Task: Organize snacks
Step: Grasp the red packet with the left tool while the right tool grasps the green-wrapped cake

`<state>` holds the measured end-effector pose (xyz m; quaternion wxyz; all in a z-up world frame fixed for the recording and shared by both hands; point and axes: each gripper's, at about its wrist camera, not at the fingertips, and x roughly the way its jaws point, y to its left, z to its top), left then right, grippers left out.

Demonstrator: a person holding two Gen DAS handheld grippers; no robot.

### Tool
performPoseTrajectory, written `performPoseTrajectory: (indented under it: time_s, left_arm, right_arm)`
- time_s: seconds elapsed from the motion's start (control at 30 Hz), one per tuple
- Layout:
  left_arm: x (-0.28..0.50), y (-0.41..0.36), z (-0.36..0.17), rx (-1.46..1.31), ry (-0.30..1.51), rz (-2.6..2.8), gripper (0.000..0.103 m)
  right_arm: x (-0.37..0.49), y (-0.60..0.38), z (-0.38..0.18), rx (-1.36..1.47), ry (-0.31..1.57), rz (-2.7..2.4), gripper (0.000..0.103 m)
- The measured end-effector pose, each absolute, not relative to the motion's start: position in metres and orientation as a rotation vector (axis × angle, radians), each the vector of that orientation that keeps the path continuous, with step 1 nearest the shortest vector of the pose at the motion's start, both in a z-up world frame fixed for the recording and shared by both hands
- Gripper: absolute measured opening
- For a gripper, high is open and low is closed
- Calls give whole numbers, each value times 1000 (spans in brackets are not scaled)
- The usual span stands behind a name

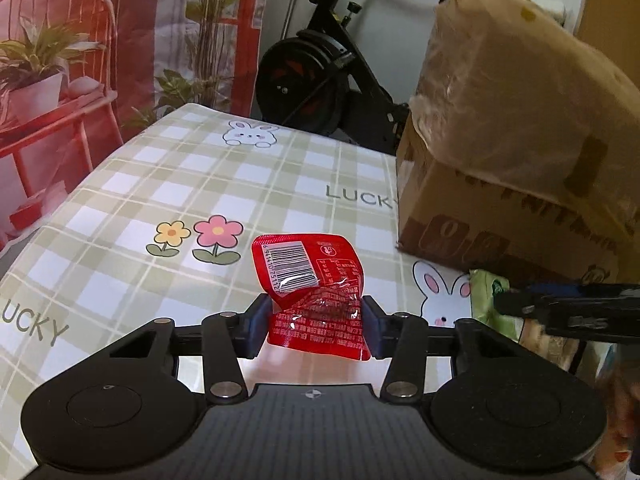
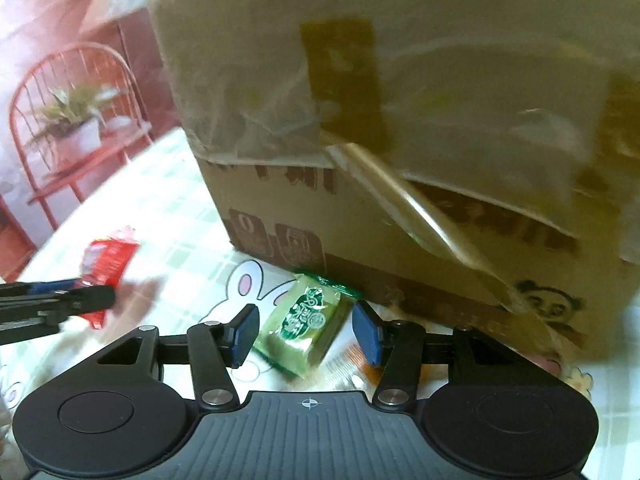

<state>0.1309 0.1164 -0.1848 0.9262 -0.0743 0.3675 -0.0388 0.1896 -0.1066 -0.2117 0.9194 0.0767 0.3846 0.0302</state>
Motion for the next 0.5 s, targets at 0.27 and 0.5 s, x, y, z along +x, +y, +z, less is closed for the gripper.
performPoseTrajectory:
  time_s: [0.27,0.5]
  left_arm:
    - [135,121,-179,-183,737,-84,50]
    - [133,119,-175,-178,729,-101,50]
  right_arm:
    - [210,-102,-223,177,842,23,53]
    - [213,-87,-221,81,863,39,43]
